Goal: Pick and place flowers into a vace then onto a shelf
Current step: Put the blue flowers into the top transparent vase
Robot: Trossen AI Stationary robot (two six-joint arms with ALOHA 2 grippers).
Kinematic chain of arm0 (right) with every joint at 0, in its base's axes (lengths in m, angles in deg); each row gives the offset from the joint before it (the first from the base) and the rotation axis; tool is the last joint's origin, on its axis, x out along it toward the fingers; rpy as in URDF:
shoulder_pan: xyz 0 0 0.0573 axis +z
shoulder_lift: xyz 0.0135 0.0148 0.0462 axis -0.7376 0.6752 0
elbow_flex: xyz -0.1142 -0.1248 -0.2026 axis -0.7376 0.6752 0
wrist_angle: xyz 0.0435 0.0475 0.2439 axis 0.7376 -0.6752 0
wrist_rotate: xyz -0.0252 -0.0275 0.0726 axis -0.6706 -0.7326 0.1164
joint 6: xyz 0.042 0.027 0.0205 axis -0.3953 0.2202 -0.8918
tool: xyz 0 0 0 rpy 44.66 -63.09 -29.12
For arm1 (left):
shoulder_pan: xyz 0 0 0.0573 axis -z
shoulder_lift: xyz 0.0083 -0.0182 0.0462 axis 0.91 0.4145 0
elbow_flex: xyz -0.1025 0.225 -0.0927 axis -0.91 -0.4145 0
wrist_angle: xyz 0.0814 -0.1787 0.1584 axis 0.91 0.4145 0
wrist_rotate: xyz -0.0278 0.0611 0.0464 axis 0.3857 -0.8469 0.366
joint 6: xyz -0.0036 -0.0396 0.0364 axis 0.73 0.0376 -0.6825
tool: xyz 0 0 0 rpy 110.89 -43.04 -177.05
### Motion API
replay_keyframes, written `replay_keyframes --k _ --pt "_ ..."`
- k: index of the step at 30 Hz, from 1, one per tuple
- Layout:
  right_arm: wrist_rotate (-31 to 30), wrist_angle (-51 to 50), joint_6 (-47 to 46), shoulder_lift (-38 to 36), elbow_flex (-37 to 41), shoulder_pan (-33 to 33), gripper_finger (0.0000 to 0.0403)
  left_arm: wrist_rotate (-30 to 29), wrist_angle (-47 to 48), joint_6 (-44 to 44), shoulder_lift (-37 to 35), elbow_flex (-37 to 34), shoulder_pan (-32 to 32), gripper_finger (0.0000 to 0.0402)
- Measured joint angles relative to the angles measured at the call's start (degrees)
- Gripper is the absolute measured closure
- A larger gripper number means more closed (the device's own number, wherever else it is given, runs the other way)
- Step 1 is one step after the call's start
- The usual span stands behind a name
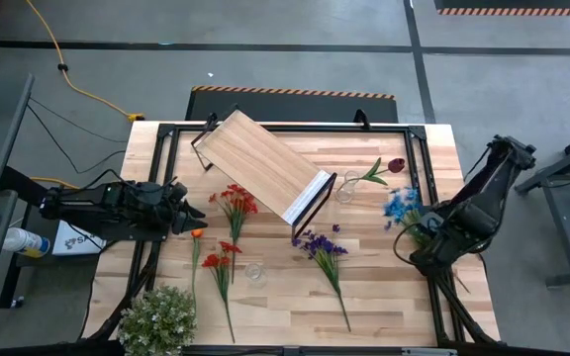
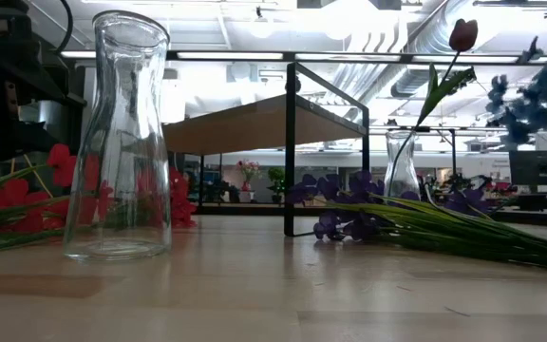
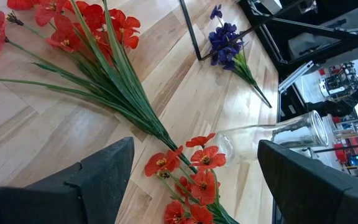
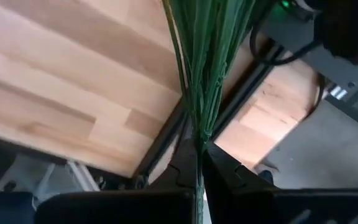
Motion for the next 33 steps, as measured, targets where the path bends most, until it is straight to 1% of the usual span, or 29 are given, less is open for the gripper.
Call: replay_keyframes --k 10,16,25,33 --pt "-0.4 -0.9 1.3 0.0 -7.2 4.7 0.0402 0.0 0.0 0.0 0.0 0.0 0.0 0.0025" --pt "-3.8 -0.2 2.7 0.0 -11.2 7.8 0.0403 -0.3 0.0 0.0 0.0 0.0 0.0 0.0025" --pt "-14.9 2.2 7.8 0.0 -15.9 10.8 0.0403 -0.4 0.0 0.0 0.0 0.0 0.0 0.0025" --pt "-28.9 7.2 16.1 0.0 -16.6 10.9 0.0403 -0.4 0.0 0.0 0.0 0.0 0.0 0.0025"
